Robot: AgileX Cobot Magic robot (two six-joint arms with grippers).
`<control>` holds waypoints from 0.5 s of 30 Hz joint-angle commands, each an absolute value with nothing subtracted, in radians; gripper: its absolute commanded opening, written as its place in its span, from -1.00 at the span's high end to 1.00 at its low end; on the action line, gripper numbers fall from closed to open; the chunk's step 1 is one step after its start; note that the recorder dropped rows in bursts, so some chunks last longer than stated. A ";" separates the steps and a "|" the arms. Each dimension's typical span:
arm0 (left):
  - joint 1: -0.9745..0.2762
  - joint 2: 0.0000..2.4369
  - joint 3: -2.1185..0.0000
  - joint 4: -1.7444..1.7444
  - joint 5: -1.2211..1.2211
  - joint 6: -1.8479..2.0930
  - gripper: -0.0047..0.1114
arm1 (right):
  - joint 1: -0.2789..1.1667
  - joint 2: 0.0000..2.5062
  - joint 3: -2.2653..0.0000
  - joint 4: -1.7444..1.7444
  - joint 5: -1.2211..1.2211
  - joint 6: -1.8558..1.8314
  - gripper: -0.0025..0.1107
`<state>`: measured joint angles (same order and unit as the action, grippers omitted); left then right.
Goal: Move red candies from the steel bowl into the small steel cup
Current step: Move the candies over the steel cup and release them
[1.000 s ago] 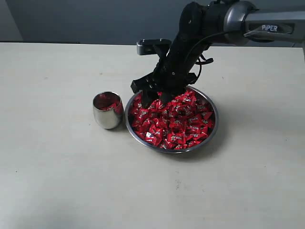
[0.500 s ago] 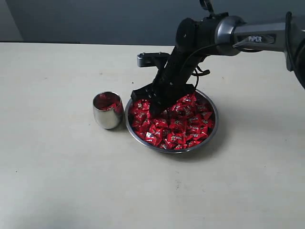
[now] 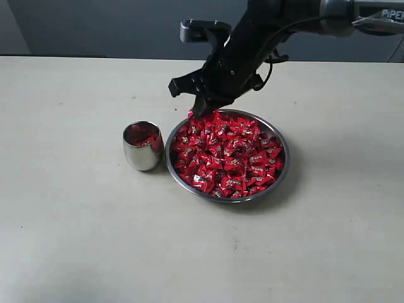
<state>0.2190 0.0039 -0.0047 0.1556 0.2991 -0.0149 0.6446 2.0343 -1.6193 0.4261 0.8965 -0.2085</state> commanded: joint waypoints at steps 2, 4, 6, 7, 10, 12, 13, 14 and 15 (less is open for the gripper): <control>0.218 0.000 0.000 0.159 0.288 -0.019 0.91 | 0.648 2.016 -1.623 0.638 0.895 -0.315 0.95; 0.218 0.000 0.000 0.159 0.288 -0.019 0.91 | 0.663 2.021 -1.623 0.710 0.871 -0.360 0.95; 0.218 0.000 0.000 0.159 0.288 -0.019 0.91 | 0.689 2.029 -1.626 0.732 0.841 -0.373 0.95; 0.218 0.000 0.000 0.159 0.288 -0.019 0.91 | 0.698 2.036 -1.633 0.732 0.839 -0.373 0.95; 0.218 0.000 0.000 0.159 0.288 -0.019 0.91 | 0.729 2.079 -1.672 0.714 0.839 -0.373 0.95; 0.218 0.000 0.000 0.159 0.288 -0.019 0.91 | 0.744 2.117 -1.710 0.703 0.839 -0.373 0.95; 0.218 0.000 0.000 0.159 0.288 -0.019 0.91 | 0.747 2.135 -1.730 0.700 0.839 -0.373 0.95; 0.218 0.000 0.000 0.159 0.288 -0.019 0.91 | 0.750 2.155 -1.750 0.700 0.842 -0.373 0.95; 0.218 0.000 0.000 0.159 0.288 -0.019 0.91 | 0.750 2.175 -1.769 0.700 0.852 -0.373 0.95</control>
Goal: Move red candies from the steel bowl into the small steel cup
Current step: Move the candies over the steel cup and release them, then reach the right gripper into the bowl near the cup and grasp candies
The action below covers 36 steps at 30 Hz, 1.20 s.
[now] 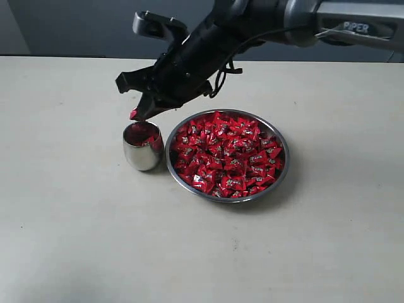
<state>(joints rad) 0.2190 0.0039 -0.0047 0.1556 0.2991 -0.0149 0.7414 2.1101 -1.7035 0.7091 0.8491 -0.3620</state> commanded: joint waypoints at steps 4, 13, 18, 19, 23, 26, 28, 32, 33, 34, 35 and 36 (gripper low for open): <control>0.218 0.000 0.000 0.159 0.288 -0.019 0.91 | 0.745 2.216 -1.803 0.647 0.896 -0.335 0.95; 0.218 0.000 0.000 0.159 0.288 -0.019 0.91 | 0.739 2.212 -1.803 0.610 0.965 -0.335 0.08; 0.218 0.000 0.000 0.159 0.288 -0.019 0.91 | 0.710 2.170 -1.803 0.535 0.969 -0.291 0.27; 0.218 0.000 0.000 0.159 0.288 -0.019 0.91 | 0.701 2.156 -1.803 0.504 0.975 -0.275 0.32; 0.218 0.000 0.000 0.159 0.288 -0.019 0.91 | 0.643 2.126 -1.801 0.435 1.028 -0.258 0.42; 0.218 0.000 0.000 0.159 0.288 -0.019 0.91 | 0.612 2.122 -1.801 0.411 1.094 -0.258 0.42; 0.218 0.000 0.000 0.159 0.288 -0.019 0.91 | 0.609 2.122 -1.801 0.397 1.113 -0.258 0.42; 0.218 0.000 0.000 0.159 0.288 -0.019 0.91 | 0.609 2.126 -1.801 0.386 1.104 -0.262 0.42; 0.218 0.000 0.000 0.159 0.288 -0.019 0.91 | 0.609 2.130 -1.801 0.390 1.104 -0.261 0.40; 0.218 0.000 0.000 0.159 0.288 -0.019 0.91 | 0.611 2.137 -1.801 0.392 1.106 -0.270 0.33; 0.218 0.000 0.000 0.159 0.288 -0.019 0.91 | 0.611 2.147 -1.801 0.396 1.116 -0.274 0.23; 0.218 0.000 0.000 0.159 0.288 -0.019 0.91 | 0.613 2.157 -1.801 0.399 1.122 -0.277 0.12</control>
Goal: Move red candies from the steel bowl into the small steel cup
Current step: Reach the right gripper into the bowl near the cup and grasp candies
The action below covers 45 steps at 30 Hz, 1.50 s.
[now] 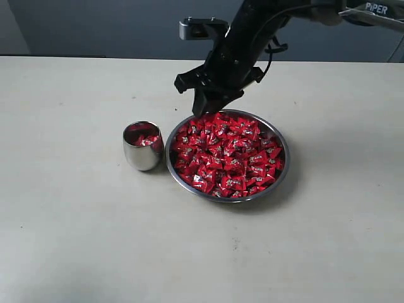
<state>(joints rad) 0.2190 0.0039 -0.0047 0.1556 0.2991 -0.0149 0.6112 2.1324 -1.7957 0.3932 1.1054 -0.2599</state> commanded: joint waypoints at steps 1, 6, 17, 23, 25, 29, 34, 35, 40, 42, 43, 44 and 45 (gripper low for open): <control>0.218 0.000 0.000 0.159 0.288 -0.019 0.91 | 0.612 2.168 -1.801 0.401 1.126 -0.277 0.02; 0.218 0.000 0.000 0.159 0.288 -0.019 0.91 | 0.640 2.213 -1.801 0.416 1.105 -0.277 0.09; 0.218 0.000 0.000 0.159 0.288 -0.019 0.91 | 0.698 2.300 -1.801 0.364 0.994 -0.199 0.16; 0.218 0.000 0.000 0.159 0.288 -0.019 0.91 | 0.698 2.313 -1.801 0.347 0.992 -0.138 0.82; 0.218 0.000 0.000 0.159 0.288 -0.019 0.91 | 0.698 2.313 -1.801 0.386 0.992 -0.143 0.95; 0.218 0.000 0.000 0.159 0.288 -0.019 0.91 | 0.698 2.282 -1.801 0.385 1.004 -0.144 0.96; 0.218 0.000 0.000 0.159 0.288 -0.019 0.91 | 0.698 2.227 -1.801 0.334 0.995 -0.144 0.96; 0.218 0.000 0.000 0.159 0.288 -0.019 0.91 | 0.698 2.222 -1.801 0.329 0.994 -0.144 0.95; 0.218 0.000 0.000 0.159 0.288 -0.019 0.91 | 0.698 2.228 -1.801 0.346 0.988 -0.145 0.89; 0.218 0.000 0.000 0.159 0.288 -0.019 0.91 | 0.698 2.241 -1.801 0.345 0.978 -0.145 0.66; 0.218 0.000 0.000 0.159 0.288 -0.019 0.91 | 0.698 2.246 -1.801 0.345 0.976 -0.145 0.49; 0.218 0.000 0.000 0.159 0.288 -0.019 0.91 | 0.698 2.252 -1.801 0.348 0.974 -0.143 0.31; 0.218 0.000 0.000 0.159 0.288 -0.019 0.91 | 0.698 2.260 -1.801 0.348 0.970 -0.138 0.14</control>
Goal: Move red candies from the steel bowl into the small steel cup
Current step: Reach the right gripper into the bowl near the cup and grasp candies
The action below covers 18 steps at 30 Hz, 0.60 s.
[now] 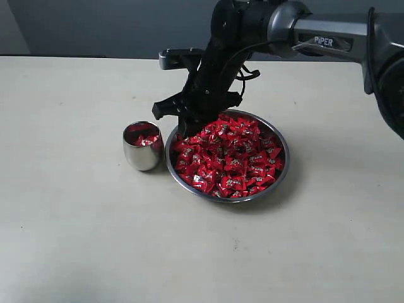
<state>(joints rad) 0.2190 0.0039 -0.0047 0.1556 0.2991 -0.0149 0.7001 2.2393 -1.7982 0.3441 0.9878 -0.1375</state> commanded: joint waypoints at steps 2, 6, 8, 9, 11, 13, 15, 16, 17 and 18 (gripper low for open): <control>0.218 0.000 0.000 0.159 0.288 -0.019 0.91 | 0.698 2.270 -1.801 0.348 0.966 -0.138 -0.01; 0.218 0.000 0.000 0.159 0.288 -0.019 0.91 | 0.698 2.290 -1.801 0.347 0.955 -0.127 0.24; 0.218 0.000 0.000 0.159 0.288 -0.019 0.91 | 0.698 2.299 -1.801 0.347 0.951 -0.123 0.39; 0.218 0.000 0.000 0.159 0.288 -0.019 0.91 | 0.698 2.306 -1.801 0.347 0.951 -0.121 0.43; 0.218 0.000 0.000 0.159 0.288 -0.019 0.91 | 0.698 2.321 -1.801 0.347 0.951 -0.117 0.46; 0.218 0.000 0.000 0.159 0.288 -0.019 0.91 | 0.698 2.333 -1.801 0.349 0.961 -0.113 0.46; 0.218 0.000 0.000 0.159 0.288 -0.019 0.91 | 0.698 2.341 -1.801 0.371 0.970 -0.111 0.46; 0.218 0.000 0.000 0.159 0.288 -0.019 0.91 | 0.698 2.343 -1.801 0.384 0.972 -0.111 0.46; 0.218 0.000 0.000 0.159 0.288 -0.019 0.91 | 0.698 2.343 -1.801 0.388 0.972 -0.111 0.46; 0.218 0.000 0.000 0.159 0.288 -0.019 0.91 | 0.698 2.343 -1.801 0.394 0.972 -0.111 0.46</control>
